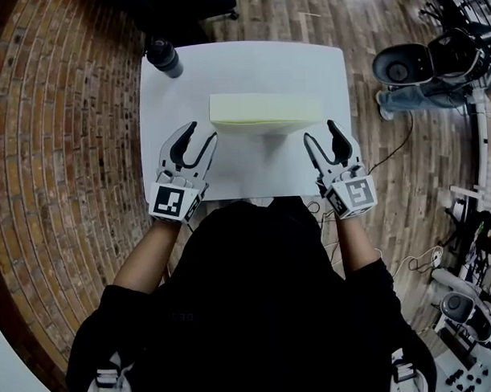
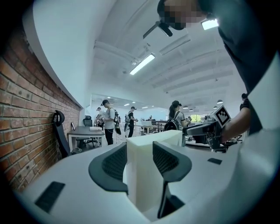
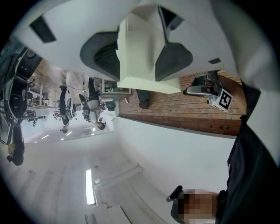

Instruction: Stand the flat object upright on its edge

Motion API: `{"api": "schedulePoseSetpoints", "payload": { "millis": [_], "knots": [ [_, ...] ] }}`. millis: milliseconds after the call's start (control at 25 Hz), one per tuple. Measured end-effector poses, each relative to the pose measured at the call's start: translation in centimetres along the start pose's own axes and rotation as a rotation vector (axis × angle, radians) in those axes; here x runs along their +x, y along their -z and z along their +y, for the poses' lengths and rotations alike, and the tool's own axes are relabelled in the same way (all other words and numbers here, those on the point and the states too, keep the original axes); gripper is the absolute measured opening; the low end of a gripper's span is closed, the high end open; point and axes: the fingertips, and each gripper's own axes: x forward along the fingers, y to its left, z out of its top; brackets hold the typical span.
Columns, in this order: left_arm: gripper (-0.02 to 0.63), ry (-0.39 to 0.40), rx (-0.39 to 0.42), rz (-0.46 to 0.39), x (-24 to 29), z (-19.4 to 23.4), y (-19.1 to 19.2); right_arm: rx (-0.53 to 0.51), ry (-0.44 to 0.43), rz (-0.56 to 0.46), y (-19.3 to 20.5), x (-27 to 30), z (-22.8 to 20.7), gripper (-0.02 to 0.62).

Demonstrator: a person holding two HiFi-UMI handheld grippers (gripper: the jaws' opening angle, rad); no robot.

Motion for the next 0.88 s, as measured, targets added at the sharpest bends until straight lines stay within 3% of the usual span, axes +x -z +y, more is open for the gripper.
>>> {"api": "schedulePoseSetpoints", "payload": {
  "millis": [360, 680, 760, 880],
  "knots": [
    [0.046, 0.083, 0.025, -0.089, -0.1, -3.2, -6.0, -0.039, -0.085, -0.113, -5.9, -0.4, 3.1, 0.139],
    [0.020, 0.160, 0.042, -0.075, 0.5, -6.2, -8.9, -0.036, -0.172, -0.161, -9.1, -0.2, 6.6, 0.008],
    [0.020, 0.178, 0.037, -0.080, 0.6, -6.7, -9.3, -0.036, -0.172, -0.166, -8.3, -0.6, 6.6, 0.006],
    [0.020, 0.207, 0.036, -0.085, 0.5, -7.6, -9.7, -0.074, -0.167, -0.163, -10.5, -0.3, 8.2, 0.006]
  ]
}}
